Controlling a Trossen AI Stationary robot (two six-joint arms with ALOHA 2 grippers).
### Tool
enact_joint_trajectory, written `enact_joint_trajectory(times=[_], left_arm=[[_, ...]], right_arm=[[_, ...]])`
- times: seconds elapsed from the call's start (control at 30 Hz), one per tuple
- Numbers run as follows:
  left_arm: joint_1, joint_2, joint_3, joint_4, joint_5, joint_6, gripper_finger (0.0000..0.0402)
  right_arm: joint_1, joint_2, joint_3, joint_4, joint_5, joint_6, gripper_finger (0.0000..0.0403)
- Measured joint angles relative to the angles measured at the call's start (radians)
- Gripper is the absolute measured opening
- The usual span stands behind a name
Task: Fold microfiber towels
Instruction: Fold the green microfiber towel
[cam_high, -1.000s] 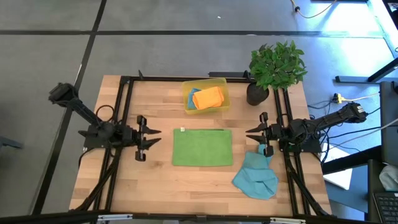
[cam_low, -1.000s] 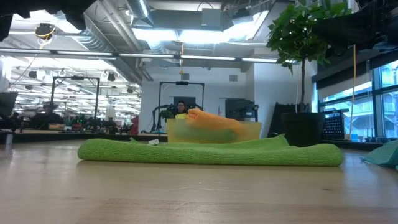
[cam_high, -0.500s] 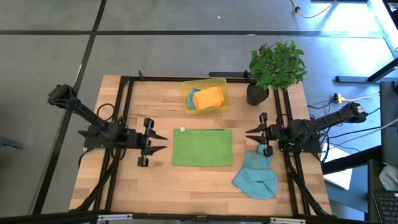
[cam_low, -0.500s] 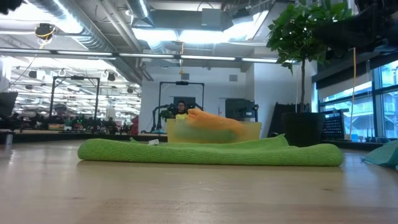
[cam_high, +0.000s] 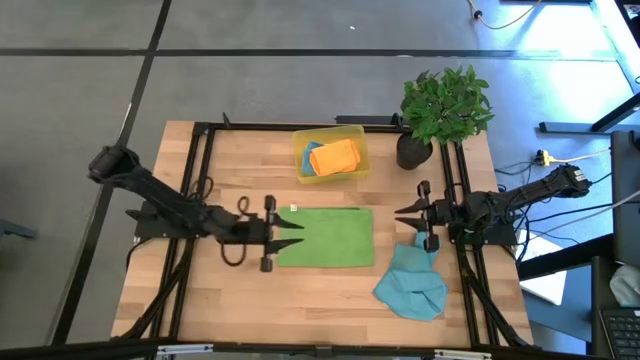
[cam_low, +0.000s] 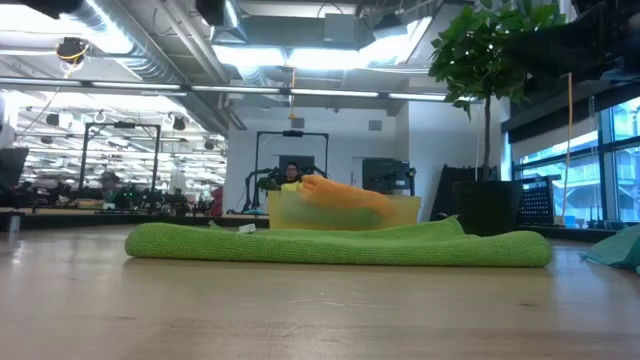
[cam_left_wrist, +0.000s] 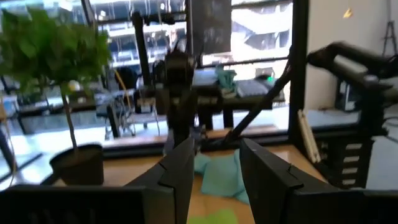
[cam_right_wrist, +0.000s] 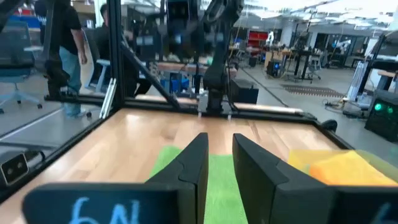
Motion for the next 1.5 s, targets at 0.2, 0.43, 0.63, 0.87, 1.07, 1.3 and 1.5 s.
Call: enact_joint_trajectory(times=[0.2, 0.43, 0.63, 0.87, 1.07, 1.3, 1.5], left_arm=[[0.050, 0.089, 0.069, -0.002, 0.029, -0.054, 0.0120], [0.064, 0.174, 0.109, -0.029, 0.079, -0.090, 0.0120], [0.066, 0.189, 0.109, -0.023, 0.073, -0.150, 0.0120], [0.056, 0.184, 0.109, -0.020, 0.074, -0.150, 0.0120], [0.057, 0.184, 0.109, -0.023, 0.074, -0.149, 0.0120], [0.057, 0.184, 0.109, -0.024, 0.070, -0.117, 0.0120], [0.057, 0.184, 0.109, -0.024, 0.069, -0.115, 0.0120]], right_arm=[[0.000, 0.000, 0.000, 0.061, 0.000, 0.000, 0.0076], [0.000, 0.000, 0.000, 0.124, -0.194, 0.110, 0.0076], [0.003, 0.024, 0.000, 0.182, -0.323, 0.159, 0.0076], [0.041, 0.156, 0.000, 0.360, -0.324, 0.174, 0.0076], [0.047, 0.299, 0.000, 0.507, -0.323, 0.009, 0.0076], [0.047, 0.416, 0.000, 0.547, -0.190, 0.048, 0.0076], [0.044, 0.526, 0.000, 0.549, 0.003, 0.124, 0.0076]])
